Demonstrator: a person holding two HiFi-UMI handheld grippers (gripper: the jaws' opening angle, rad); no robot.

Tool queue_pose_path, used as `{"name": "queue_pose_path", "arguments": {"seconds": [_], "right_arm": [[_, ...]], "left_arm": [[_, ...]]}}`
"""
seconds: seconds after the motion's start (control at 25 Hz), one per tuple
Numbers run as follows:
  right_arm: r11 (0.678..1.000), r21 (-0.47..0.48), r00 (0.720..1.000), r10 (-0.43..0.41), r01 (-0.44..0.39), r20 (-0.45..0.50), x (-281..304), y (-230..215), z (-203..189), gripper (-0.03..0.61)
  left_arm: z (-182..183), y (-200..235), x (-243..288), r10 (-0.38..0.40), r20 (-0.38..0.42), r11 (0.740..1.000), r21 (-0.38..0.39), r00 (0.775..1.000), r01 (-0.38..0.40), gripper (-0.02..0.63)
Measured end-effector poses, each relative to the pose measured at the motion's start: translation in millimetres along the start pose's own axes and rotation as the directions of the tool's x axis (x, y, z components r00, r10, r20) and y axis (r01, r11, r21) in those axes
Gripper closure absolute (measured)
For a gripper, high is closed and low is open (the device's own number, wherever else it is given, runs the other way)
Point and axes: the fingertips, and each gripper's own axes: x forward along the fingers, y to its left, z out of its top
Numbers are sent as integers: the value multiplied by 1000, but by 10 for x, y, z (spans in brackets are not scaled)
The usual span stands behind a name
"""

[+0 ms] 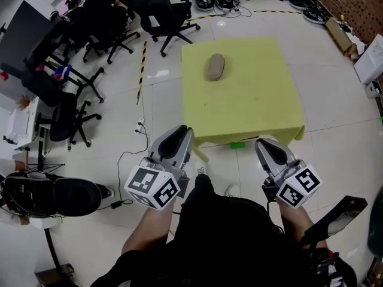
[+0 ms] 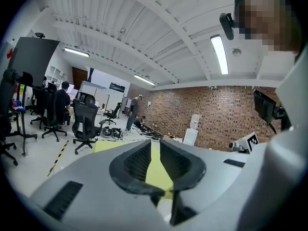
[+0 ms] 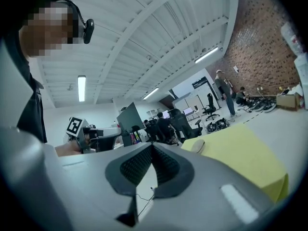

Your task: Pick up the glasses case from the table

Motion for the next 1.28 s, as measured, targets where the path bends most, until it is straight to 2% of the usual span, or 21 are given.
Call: {"name": "queue_pose_path", "arguments": {"seconds": [0.4, 0.72, 1.28], "right_arm": [[1000, -14, 1000, -19, 18, -17, 222, -78, 11, 577], [999, -25, 999, -35, 34, -39, 610, -140, 85, 577], [993, -42, 993, -109, 107, -48, 1360, -361, 349, 577]], "left_arm": [[-17, 183, 175, -28, 4, 999, -15, 1000, 28, 551], [67, 605, 309, -23, 4, 999, -34, 1000, 23, 551], [338, 1239, 889, -116, -20, 992, -43, 993, 115, 551]]}}
